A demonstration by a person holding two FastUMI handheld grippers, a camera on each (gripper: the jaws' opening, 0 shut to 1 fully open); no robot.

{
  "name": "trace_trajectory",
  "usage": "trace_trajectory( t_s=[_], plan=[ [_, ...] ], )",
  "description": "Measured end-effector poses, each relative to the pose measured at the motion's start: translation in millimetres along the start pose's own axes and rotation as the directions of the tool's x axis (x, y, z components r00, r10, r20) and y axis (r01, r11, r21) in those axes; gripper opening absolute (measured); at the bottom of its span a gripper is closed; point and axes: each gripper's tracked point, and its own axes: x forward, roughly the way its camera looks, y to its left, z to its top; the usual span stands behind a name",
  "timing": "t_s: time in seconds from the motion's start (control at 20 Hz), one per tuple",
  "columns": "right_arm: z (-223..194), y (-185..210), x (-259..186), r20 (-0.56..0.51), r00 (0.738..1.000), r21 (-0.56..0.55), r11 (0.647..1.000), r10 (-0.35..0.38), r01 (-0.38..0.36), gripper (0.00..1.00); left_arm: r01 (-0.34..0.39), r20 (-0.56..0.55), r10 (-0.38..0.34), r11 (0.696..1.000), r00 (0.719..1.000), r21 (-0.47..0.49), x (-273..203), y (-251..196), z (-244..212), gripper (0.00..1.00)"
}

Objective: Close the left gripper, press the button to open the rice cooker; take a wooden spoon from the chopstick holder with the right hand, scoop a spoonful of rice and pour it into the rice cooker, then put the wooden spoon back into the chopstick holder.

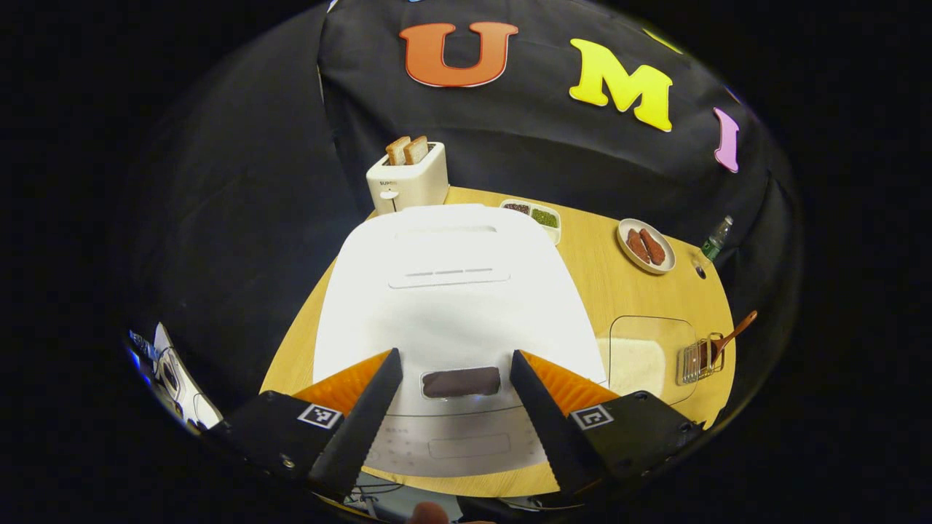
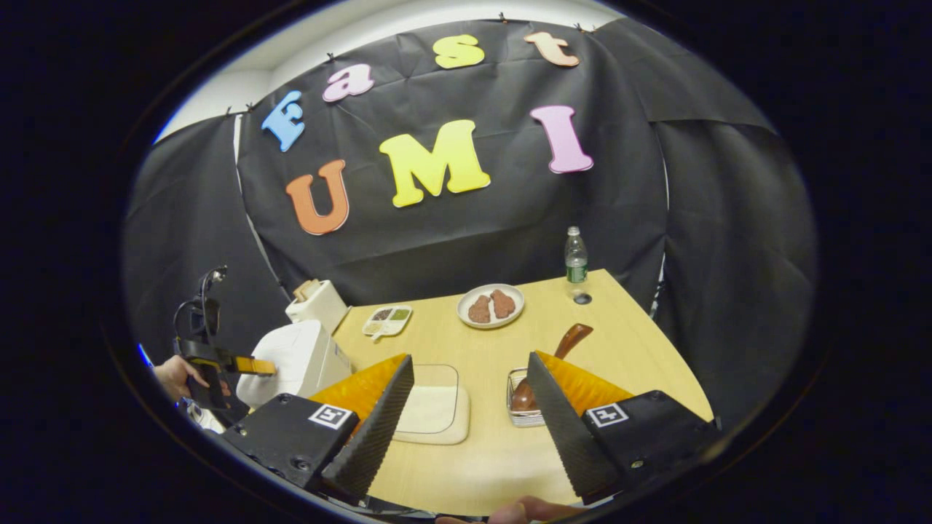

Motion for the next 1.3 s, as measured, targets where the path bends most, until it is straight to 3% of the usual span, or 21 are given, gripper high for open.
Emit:
trace_trajectory(
  t_s=[0.05, 0.5, 0.8, 1.1, 1.3],
  plan=[
    [-1, -1, 2, -0.004, 1.000, 0.005, 1.000, 0.005, -0.005, 1.00, -0.006, 0.010, 0.006, 1.000, 1.000, -0.005, 0, 0, 2, 0.99],
    [5, 2, 22, -0.022, 0.995, 0.000, 0.995, 0.102, -0.102, 1.00, -0.026, 0.115, 0.026, 1.000, 0.993, -0.003, -3, -1, 9, 0.99],
    [19, -10, 35, -0.019, 0.988, -0.055, 0.986, 0.153, -0.154, 1.00, -0.069, 0.181, 0.080, 0.995, 0.980, -0.066, -4, -5, 17, 0.96],
    [48, -15, 14, 0.096, 0.990, -0.106, 0.990, 0.100, -0.090, 1.00, -0.027, 0.304, 0.055, 0.995, 0.951, -0.096, -44, -16, 39, 0.95],
    [59, 0, -21, 0.177, 0.982, -0.136, 0.990, 0.066, -0.042, 0.99, 0.051, 0.435, -0.019, 0.997, 0.900, -0.064, -110, -32, 55, 0.95]
  ],
)
